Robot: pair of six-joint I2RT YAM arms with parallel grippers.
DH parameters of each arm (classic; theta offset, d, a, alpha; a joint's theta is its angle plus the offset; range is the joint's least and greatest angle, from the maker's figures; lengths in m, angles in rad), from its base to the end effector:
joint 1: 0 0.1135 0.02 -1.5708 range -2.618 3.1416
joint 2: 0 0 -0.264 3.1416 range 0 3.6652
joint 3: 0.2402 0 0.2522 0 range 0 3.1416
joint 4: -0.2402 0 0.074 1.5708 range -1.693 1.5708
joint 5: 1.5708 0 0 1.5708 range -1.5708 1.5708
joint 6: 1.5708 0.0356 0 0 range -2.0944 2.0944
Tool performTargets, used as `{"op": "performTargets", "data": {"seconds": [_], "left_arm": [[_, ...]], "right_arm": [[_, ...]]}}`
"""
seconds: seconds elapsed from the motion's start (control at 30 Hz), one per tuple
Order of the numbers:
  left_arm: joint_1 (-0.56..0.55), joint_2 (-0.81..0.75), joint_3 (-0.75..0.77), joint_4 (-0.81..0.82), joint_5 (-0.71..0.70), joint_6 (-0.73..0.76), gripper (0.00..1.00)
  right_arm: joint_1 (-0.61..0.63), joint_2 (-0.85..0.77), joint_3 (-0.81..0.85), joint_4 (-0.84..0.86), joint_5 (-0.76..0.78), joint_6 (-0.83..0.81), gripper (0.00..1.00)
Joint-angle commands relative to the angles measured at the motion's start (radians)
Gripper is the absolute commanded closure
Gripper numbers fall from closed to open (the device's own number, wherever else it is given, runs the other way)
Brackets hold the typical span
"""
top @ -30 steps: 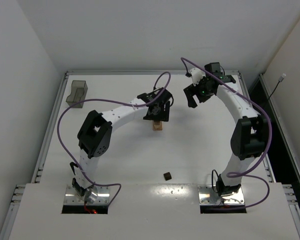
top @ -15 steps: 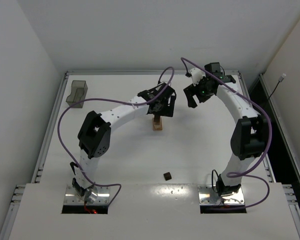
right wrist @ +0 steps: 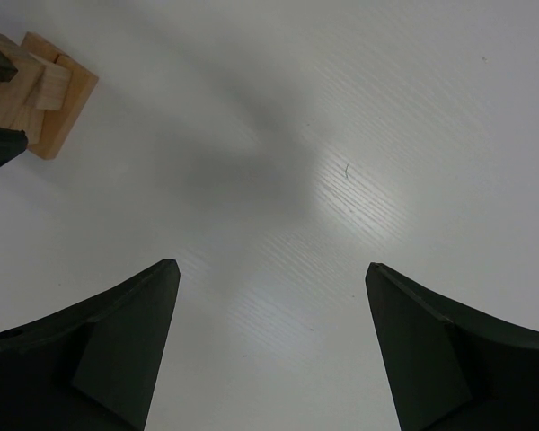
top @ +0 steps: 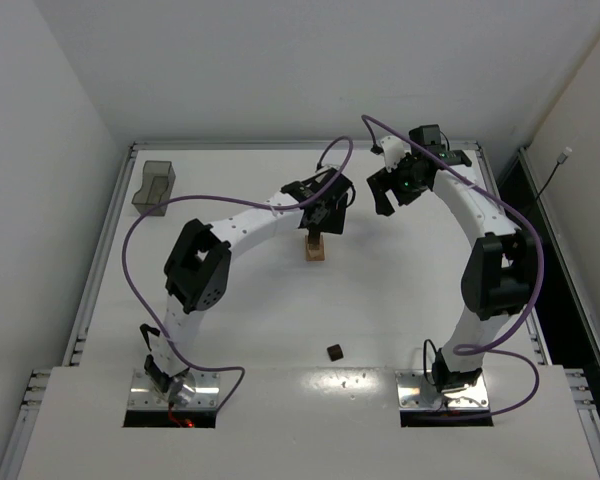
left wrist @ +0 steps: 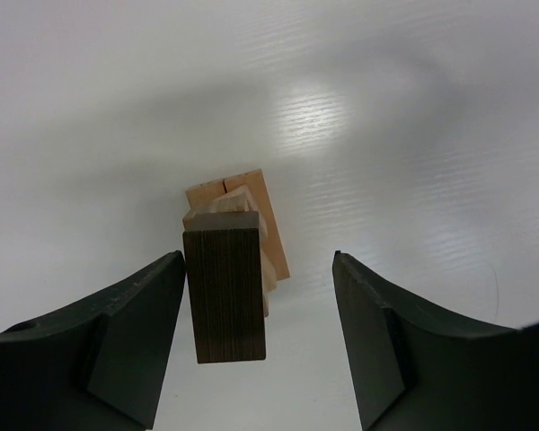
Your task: Build the wood block tower
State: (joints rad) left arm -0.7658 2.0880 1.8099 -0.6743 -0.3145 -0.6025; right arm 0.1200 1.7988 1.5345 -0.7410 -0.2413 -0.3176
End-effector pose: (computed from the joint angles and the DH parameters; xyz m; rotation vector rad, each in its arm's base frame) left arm 0.3429 -0.3144 0.2455 0.0766 2.4661 -0.1947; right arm 0.3862 0.0551 0.2729 -0.6404 2.4668 0.2343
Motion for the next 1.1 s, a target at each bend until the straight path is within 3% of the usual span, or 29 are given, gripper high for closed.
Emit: {"op": "performTargets", "data": {"seconds": [0.0, 0.27, 0.53, 1.07], "left_arm": [[0.019, 0.01, 0.045, -0.002, -0.008, 0.004, 0.37], [0.039, 0.03, 0.045, -0.002, -0.008, -0.005, 0.38], [0.057, 0.058, 0.054, -0.002, 0.017, -0.005, 0.53], [0.057, 0.067, 0.054, -0.002, 0.035, -0.005, 0.62]], "right_arm": [[-0.003, -0.018, 0.007, 0.026, -0.021, 0.011, 0.18], [-0.003, -0.009, 0.007, 0.026, -0.021, 0.011, 0.18], [-0.003, 0.001, 0.007, 0.026, -0.021, 0.011, 0.18], [-0.003, 0.001, 0.007, 0.026, -0.021, 0.011, 0.2]]}}
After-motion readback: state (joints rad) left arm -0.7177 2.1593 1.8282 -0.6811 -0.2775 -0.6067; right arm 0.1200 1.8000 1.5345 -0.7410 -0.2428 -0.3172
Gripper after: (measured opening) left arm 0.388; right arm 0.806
